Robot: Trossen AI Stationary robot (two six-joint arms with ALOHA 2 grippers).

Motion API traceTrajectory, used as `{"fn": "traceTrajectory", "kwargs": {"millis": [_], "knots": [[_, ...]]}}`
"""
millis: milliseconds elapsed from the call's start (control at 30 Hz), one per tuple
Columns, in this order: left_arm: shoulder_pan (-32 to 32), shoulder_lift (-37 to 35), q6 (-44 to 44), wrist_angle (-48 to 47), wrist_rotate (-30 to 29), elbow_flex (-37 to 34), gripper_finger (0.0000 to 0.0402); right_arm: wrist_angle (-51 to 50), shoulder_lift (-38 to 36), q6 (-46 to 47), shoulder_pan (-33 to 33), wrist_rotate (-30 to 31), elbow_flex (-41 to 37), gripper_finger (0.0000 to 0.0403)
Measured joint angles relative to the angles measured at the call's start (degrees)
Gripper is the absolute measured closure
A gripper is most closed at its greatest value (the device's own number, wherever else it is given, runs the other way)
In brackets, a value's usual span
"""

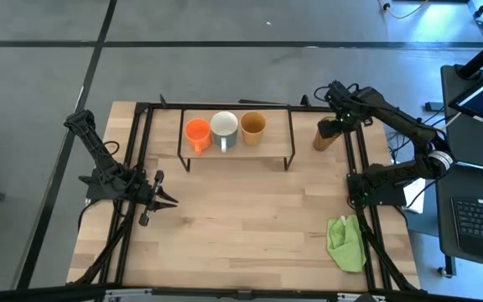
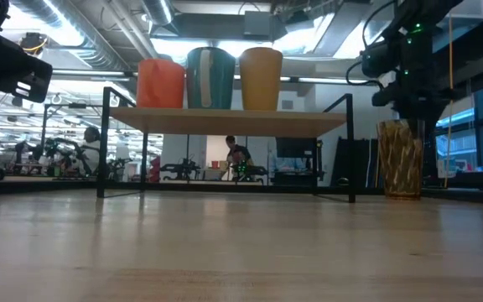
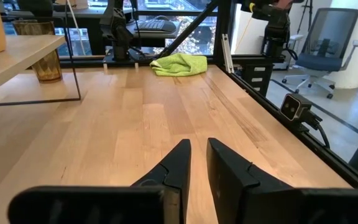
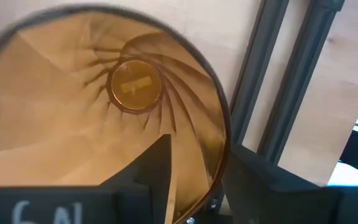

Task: Stack small to large cups/mugs on shelf
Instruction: Put the brown cup on the shelf

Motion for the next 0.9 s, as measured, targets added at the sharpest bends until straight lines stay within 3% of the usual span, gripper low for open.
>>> {"fn": "traceTrajectory", "kwargs": {"millis": [533, 667, 833, 900], "knots": [[0.01, 0.00, 0.00, 0.00, 0.00, 0.00, 0.0354, -3.30, 0.02, 6.91, 0.00, -5.09, 1.28, 0.0278], [0.01, 0.00, -0.01, 0.00, -0.01, 0.00, 0.0356, -3.34, 0.02, 7.02, 0.19, -5.51, 1.28, 0.0311], [0.00, 0.00, 0.00, 0.00, 0.00, 0.00, 0.0351, -2.77, -0.13, 6.87, 1.32, -6.11, 1.51, 0.0385], [0.01, 0.02, 0.00, 0.00, 0.00, 0.00, 0.0352, -2.84, -0.12, 6.72, 1.99, -5.44, 2.10, 0.0389]]}}
